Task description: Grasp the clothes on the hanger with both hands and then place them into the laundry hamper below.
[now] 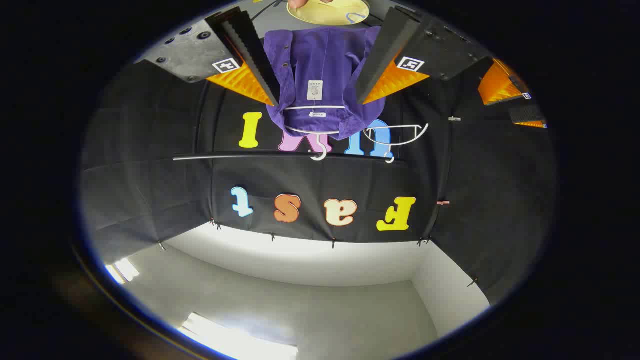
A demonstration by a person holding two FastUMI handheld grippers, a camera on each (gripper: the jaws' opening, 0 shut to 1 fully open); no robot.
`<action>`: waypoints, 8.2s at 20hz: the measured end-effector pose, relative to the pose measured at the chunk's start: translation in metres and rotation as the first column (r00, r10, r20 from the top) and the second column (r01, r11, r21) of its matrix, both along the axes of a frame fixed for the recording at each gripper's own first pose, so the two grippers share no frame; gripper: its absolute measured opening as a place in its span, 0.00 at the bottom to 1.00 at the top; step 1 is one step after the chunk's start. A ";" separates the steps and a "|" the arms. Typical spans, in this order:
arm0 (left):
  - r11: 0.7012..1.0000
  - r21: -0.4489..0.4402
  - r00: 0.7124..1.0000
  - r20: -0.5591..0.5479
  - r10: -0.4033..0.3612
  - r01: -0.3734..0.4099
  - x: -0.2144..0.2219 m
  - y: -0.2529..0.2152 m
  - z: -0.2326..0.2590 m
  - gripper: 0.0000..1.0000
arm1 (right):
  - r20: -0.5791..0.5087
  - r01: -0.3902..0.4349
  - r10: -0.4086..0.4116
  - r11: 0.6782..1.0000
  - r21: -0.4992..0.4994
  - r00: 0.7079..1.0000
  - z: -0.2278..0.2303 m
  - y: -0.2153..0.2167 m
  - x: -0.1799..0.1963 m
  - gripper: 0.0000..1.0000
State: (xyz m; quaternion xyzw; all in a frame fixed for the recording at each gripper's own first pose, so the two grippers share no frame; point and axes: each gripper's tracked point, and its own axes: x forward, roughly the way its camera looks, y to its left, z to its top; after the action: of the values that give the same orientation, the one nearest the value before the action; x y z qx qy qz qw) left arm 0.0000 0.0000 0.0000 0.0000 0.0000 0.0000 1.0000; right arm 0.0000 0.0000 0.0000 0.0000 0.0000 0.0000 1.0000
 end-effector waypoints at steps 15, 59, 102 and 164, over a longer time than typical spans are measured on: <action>1.000 0.005 1.000 0.001 -0.007 0.007 0.006 0.006 0.002 0.95 | 0.000 -0.002 0.002 1.000 0.004 1.000 0.000 0.001 0.002 0.97; 0.990 0.117 0.997 -0.001 0.082 -0.082 0.356 -0.148 -0.108 0.38 | -0.074 0.047 -0.046 0.999 0.019 0.996 -0.194 -0.112 0.310 0.29; 0.994 0.087 0.985 -0.150 0.086 -0.073 0.295 -0.062 -0.149 0.05 | -0.144 -0.082 0.078 0.996 -0.023 0.987 -0.218 -0.068 0.243 0.04; 0.985 -0.093 0.622 -0.766 -0.164 0.144 0.170 -0.177 -0.488 0.94 | -0.830 -0.185 0.133 0.982 0.037 0.542 -0.530 -0.059 0.061 0.99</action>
State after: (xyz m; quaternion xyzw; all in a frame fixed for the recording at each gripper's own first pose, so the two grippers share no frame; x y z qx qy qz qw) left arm 0.1701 -0.1768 -0.4882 -0.0115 0.4263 -0.0854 0.9005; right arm 0.0612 -0.0591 -0.5302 -0.0277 0.4701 0.0905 0.8775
